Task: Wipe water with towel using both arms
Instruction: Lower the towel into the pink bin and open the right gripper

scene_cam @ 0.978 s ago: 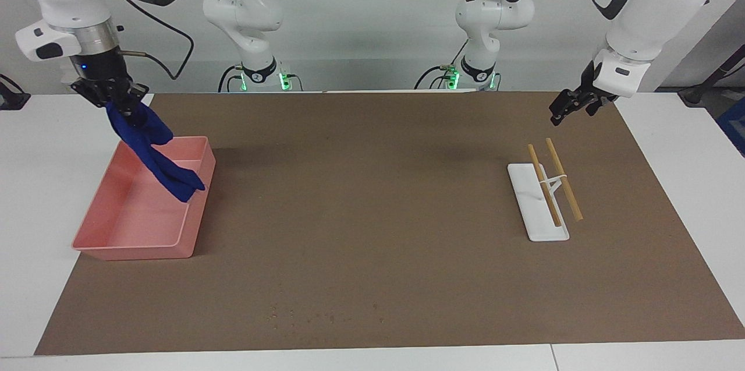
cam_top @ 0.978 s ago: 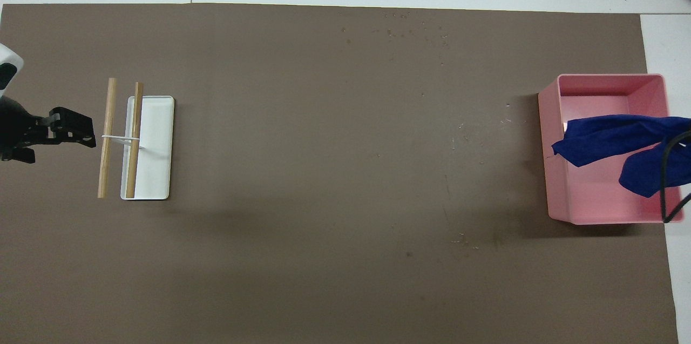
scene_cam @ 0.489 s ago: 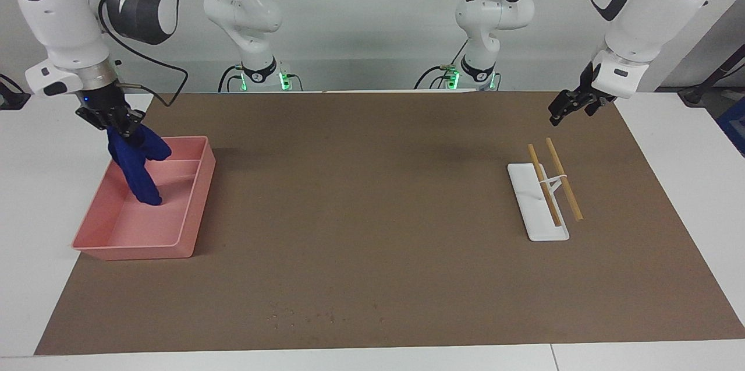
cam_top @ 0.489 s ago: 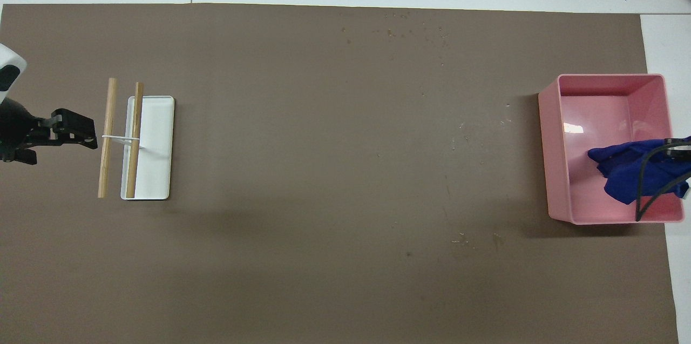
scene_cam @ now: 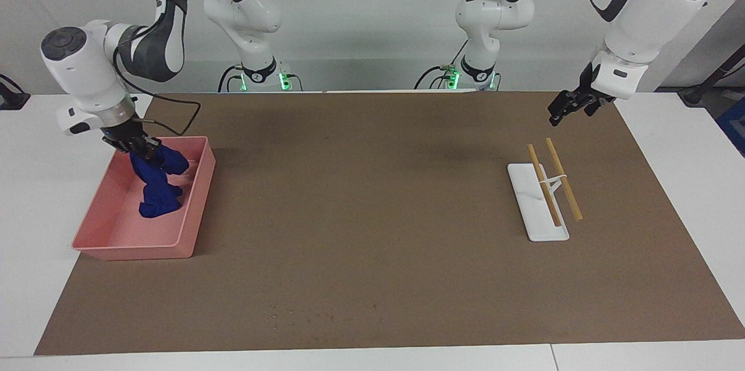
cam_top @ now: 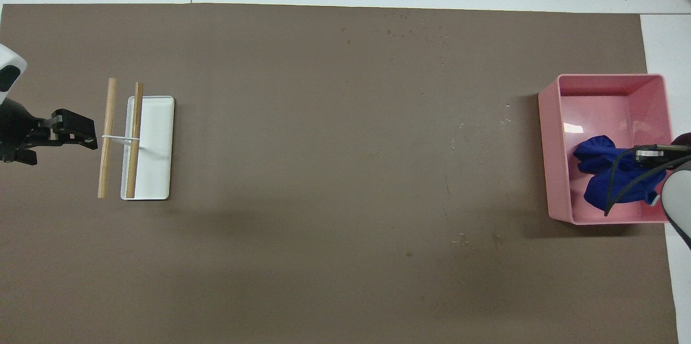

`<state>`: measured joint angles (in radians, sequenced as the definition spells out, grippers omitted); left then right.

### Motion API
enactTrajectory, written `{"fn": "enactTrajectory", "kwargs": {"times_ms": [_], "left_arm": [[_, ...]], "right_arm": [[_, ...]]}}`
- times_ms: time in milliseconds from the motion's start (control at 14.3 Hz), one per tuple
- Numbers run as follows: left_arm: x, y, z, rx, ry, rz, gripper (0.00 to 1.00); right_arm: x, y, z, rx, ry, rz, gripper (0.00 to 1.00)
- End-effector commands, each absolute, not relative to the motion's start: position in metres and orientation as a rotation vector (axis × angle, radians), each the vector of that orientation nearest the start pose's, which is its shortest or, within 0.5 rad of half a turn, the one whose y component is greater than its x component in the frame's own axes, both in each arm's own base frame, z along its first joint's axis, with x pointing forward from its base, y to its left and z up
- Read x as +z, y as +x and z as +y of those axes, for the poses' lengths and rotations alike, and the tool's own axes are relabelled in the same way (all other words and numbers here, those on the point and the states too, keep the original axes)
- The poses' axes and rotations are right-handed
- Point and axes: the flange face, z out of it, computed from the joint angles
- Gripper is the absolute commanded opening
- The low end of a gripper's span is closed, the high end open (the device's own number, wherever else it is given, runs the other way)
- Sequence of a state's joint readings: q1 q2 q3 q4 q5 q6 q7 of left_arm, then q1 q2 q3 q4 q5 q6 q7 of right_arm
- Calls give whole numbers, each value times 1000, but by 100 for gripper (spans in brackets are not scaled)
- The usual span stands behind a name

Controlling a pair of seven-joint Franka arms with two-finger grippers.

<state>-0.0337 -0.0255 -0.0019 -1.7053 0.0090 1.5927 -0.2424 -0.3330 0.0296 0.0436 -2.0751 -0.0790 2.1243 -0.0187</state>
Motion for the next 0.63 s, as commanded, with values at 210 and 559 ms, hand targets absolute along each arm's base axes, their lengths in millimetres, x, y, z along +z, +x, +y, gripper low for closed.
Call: {"fn": "enactTrajectory", "kwargs": {"times_ms": [210, 559], "left_arm": [[580, 540, -19, 127, -3087, -302, 100], [580, 540, -19, 122, -3088, -299, 100]], "right_arm": [[416, 530, -157, -15, -3154, 452, 78], [497, 550, -107, 25, -3173, 331, 98]]}}
